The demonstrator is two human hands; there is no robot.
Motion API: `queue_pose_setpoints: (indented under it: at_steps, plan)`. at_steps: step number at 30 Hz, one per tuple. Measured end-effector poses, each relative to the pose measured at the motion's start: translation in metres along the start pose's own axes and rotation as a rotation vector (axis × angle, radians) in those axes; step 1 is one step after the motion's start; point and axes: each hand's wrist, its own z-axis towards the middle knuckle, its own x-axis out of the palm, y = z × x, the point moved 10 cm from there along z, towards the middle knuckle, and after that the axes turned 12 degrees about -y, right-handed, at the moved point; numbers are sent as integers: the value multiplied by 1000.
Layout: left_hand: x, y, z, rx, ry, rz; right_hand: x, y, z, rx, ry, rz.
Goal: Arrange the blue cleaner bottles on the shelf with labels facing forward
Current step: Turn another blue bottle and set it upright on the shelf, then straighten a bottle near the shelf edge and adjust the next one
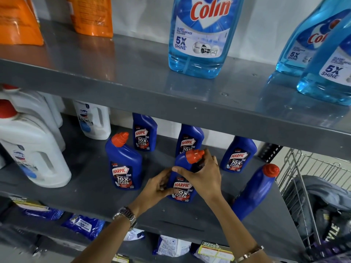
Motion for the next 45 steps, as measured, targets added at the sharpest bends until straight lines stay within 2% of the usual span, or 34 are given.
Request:
queue_pose_setpoints:
  at_steps: [9,10,12,14,15,17,20,22,25,28,30,33,36,40,45]
  plan:
    - [-4,-2,-9,15,-57,6,3,7,-12,-35,22,68]
    - [-6,-6,-13,41,-108,-7,-3,6,-16,-63,4,93]
    - [-19,-13,-28,116,-332,-19,-24,3,-25,-93,-62,145]
    - [-29,-27,-54,209,-561,-21,-53,-7,-33,-62,-157,181]
    - [-26,-36,-66,265,-617,-19,-69,-14,-37,-39,-213,191]
    - [-2,-54,-80,335,-576,-53,-105,-31,-43,18,-344,240]
    - [53,-60,-74,233,-341,-185,-161,-53,-47,77,-529,397]
    - [91,-61,-67,225,-193,-144,-184,-68,-42,103,-553,460]
    - [140,-43,-60,147,-42,-41,-184,-92,-26,173,-384,418]
    - [176,-40,-55,129,-6,21,-166,-108,-7,218,-144,386]
    - [192,-41,-51,156,-32,67,-156,-116,6,213,-19,349]
    - [202,-36,-43,128,-167,81,-145,-126,19,210,129,380]
    - [197,-37,-40,104,-255,58,-144,-128,21,184,129,414]
    - [188,-35,-40,109,-244,69,-157,-121,20,148,104,416]
    - [168,-58,-50,161,-246,-55,-177,-83,26,1,144,338]
